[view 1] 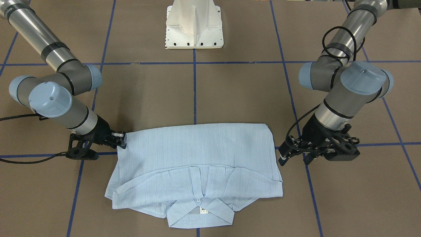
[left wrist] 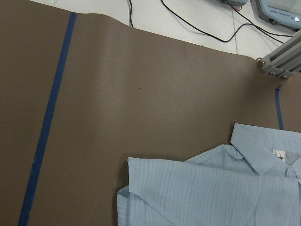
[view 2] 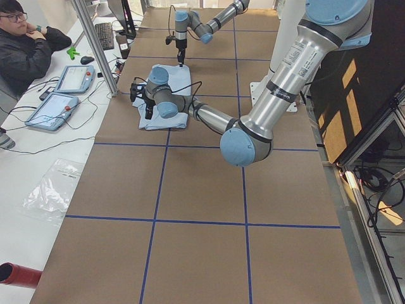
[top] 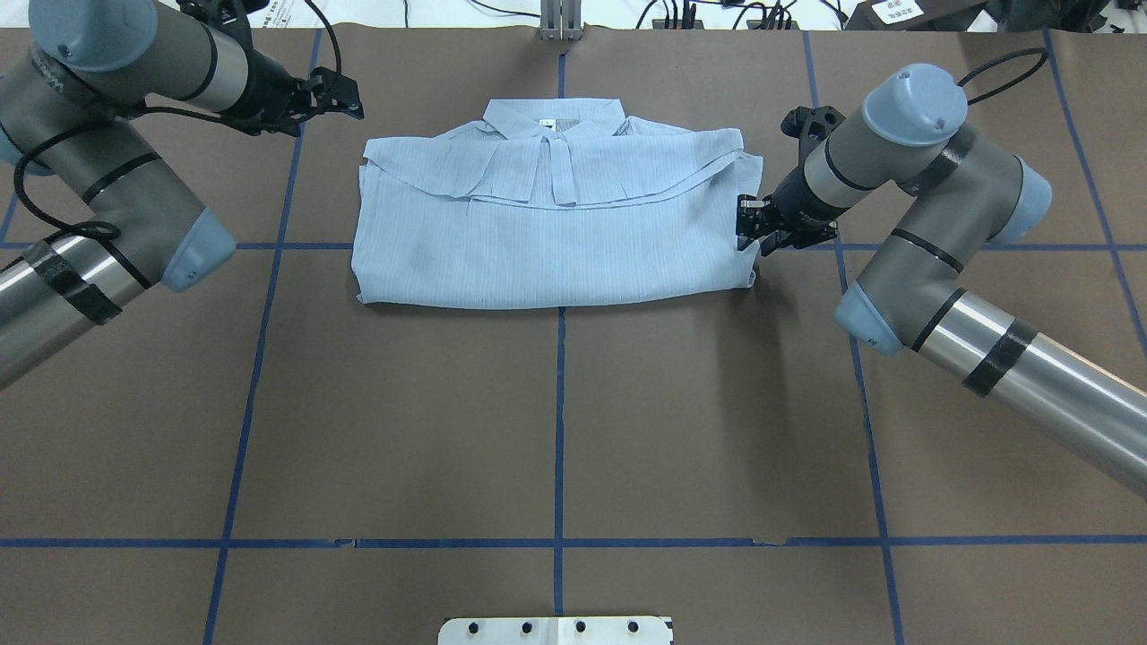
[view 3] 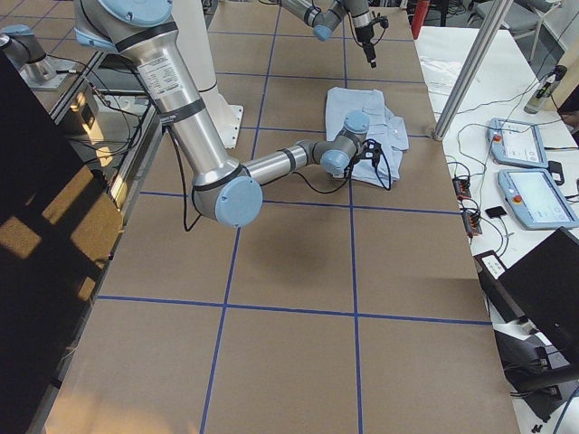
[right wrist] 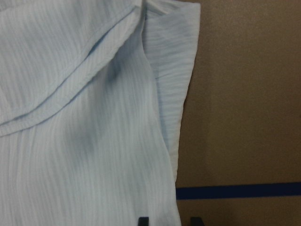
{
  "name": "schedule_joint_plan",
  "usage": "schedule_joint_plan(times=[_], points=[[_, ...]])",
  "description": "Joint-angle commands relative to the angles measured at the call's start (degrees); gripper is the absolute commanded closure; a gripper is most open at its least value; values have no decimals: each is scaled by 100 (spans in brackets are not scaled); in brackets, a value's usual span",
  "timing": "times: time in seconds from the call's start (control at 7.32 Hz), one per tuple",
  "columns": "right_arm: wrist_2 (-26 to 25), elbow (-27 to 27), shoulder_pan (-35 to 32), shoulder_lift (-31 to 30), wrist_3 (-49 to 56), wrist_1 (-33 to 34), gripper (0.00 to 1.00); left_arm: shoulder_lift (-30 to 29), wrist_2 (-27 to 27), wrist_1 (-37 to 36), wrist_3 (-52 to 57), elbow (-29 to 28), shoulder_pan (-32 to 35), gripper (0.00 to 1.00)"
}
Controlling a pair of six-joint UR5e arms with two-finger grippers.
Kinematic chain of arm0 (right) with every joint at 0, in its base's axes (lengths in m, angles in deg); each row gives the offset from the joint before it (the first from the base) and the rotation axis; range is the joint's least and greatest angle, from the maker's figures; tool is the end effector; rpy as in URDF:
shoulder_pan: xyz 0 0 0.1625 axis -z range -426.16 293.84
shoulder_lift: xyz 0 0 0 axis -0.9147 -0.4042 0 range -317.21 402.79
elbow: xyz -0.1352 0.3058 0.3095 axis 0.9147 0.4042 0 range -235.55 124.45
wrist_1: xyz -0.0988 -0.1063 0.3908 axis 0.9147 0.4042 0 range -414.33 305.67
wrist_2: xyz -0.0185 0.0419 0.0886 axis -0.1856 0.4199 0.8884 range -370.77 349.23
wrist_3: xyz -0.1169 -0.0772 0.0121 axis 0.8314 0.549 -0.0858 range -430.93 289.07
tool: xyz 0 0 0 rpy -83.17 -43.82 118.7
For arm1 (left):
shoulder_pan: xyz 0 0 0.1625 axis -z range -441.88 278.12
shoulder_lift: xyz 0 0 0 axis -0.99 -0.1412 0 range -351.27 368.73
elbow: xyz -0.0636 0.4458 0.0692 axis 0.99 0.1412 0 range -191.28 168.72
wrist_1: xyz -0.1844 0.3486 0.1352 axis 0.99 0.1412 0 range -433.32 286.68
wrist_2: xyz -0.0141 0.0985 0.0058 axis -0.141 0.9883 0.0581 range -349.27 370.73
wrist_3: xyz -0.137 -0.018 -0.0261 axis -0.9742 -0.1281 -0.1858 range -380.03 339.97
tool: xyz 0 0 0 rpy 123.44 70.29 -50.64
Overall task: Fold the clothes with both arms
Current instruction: 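Lower the right gripper to the folded shirt's side edge and grasp it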
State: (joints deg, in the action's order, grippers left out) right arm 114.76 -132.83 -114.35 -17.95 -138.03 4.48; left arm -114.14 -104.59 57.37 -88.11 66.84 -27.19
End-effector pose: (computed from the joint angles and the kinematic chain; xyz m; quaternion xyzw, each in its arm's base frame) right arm -0.4636 -0.5958 0.4507 -0.0030 -0.4757 0.0701 0.8768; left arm 0.3883 -0.6750 0.3762 0.1624 0.5091 -0.1286 0.8354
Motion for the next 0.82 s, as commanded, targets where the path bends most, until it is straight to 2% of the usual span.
schedule_joint_plan(times=[0.0, 0.27, 0.55, 0.68], points=[[-11, 20, 12, 10, -22, 7, 70, -9, 0, 0, -3, 1, -2, 0], [-20, 20, 3, 1, -14, 7, 86, 0, 0, -9, -12, 45, -2, 0], [-20, 20, 3, 10, -14, 7, 86, -9, 0, -17, -12, 45, -2, 0], [-11, 20, -6, 10, -14, 7, 98, -9, 0, -17, -12, 45, -2, 0]])
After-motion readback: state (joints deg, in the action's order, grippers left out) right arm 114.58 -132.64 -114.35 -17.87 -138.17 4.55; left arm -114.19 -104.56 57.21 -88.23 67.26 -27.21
